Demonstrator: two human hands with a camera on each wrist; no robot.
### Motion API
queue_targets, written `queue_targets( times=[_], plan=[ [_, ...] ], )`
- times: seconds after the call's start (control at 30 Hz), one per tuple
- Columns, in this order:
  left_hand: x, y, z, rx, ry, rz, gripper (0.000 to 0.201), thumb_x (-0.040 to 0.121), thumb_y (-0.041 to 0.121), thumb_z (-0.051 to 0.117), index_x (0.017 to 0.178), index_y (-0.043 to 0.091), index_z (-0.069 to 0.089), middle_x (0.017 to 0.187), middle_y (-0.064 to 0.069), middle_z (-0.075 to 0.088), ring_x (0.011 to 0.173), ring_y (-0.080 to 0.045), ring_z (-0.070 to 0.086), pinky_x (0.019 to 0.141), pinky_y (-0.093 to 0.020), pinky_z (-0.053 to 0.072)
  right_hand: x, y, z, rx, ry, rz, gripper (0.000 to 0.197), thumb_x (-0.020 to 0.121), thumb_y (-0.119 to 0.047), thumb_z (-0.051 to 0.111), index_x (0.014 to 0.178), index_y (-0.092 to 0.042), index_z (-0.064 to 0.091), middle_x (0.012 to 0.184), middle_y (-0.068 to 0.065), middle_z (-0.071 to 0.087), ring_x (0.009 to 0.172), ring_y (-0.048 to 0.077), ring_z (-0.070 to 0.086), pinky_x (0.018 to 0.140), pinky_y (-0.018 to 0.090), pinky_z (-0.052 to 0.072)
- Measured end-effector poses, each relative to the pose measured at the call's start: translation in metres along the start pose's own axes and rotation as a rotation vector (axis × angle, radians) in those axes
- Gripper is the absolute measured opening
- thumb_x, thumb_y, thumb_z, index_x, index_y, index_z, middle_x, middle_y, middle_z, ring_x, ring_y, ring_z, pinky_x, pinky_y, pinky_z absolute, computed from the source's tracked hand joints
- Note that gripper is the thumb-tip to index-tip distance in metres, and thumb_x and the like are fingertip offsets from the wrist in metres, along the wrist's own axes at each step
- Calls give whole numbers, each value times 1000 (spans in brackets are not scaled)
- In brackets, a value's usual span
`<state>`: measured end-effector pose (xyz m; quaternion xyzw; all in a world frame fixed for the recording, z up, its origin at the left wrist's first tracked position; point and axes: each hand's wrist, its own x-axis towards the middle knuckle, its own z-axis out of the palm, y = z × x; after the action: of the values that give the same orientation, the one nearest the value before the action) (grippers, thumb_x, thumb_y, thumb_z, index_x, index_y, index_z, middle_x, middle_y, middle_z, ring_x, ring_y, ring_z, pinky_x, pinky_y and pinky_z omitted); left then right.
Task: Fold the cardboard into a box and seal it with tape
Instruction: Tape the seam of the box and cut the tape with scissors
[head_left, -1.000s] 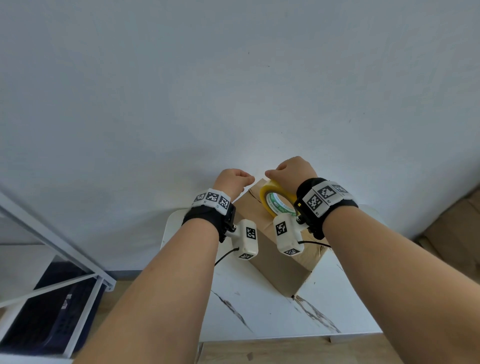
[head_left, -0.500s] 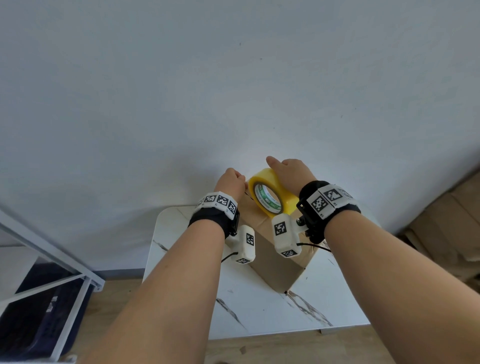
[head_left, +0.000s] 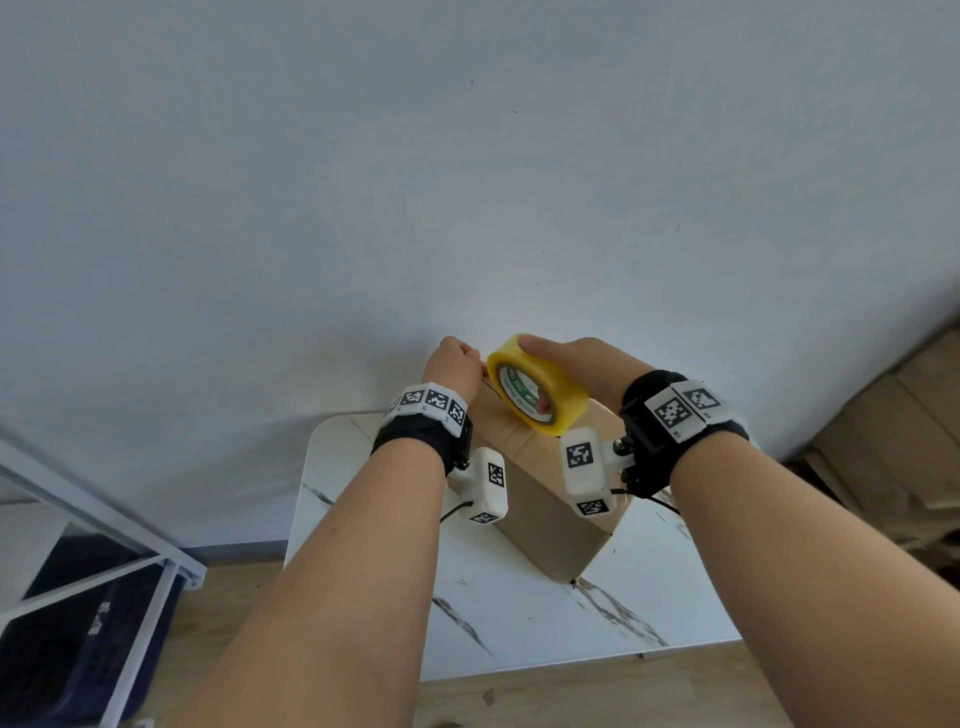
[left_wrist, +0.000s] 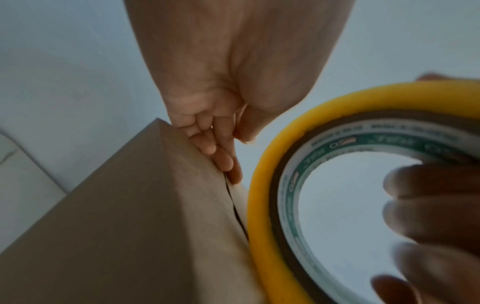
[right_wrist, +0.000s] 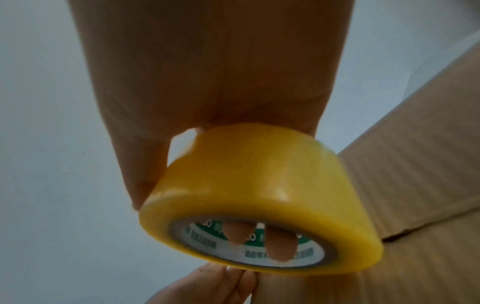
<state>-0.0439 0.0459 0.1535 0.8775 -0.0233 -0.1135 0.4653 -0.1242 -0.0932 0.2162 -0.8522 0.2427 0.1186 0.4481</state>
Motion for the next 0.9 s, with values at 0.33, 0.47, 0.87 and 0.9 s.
queue_targets(
  times=[0.33, 0.47, 0.87, 0.9],
  plan=[
    [7, 0, 2, 37, -18, -23, 27, 98, 16, 39, 117, 0, 50, 115, -18, 63, 106, -33, 59, 82, -34, 43, -7, -7, -13, 189, -57, 58, 47, 85, -46, 66, 110, -6, 61, 94, 15, 64, 78, 29, 63, 78, 38, 51],
    [8, -2, 1, 0, -10, -62, 29, 97, 15, 39, 119, 1, 52, 116, -17, 65, 109, -32, 60, 87, -33, 44, -16, -7, -16, 102, -83, 96, 30, 90, -36, 63, 80, -8, 58, 69, 12, 56, 52, 23, 52, 57, 30, 45],
    [14, -11, -9, -87, -15, -92, 24, 93, 7, 46, 72, 12, 56, 101, -14, 73, 96, -29, 68, 91, -39, 53, -1, -23, -5, -24, -95, 156, 32, 87, -35, 65, 80, -5, 57, 68, 11, 57, 52, 22, 52, 49, 27, 44],
    [15, -11, -10, -99, -28, -103, 26, 93, 6, 47, 68, 12, 55, 101, -15, 73, 97, -31, 68, 92, -40, 53, -1, -26, -5, -42, -111, 168, 34, 88, -36, 64, 76, -5, 57, 65, 12, 56, 50, 23, 51, 52, 28, 42]
  ],
)
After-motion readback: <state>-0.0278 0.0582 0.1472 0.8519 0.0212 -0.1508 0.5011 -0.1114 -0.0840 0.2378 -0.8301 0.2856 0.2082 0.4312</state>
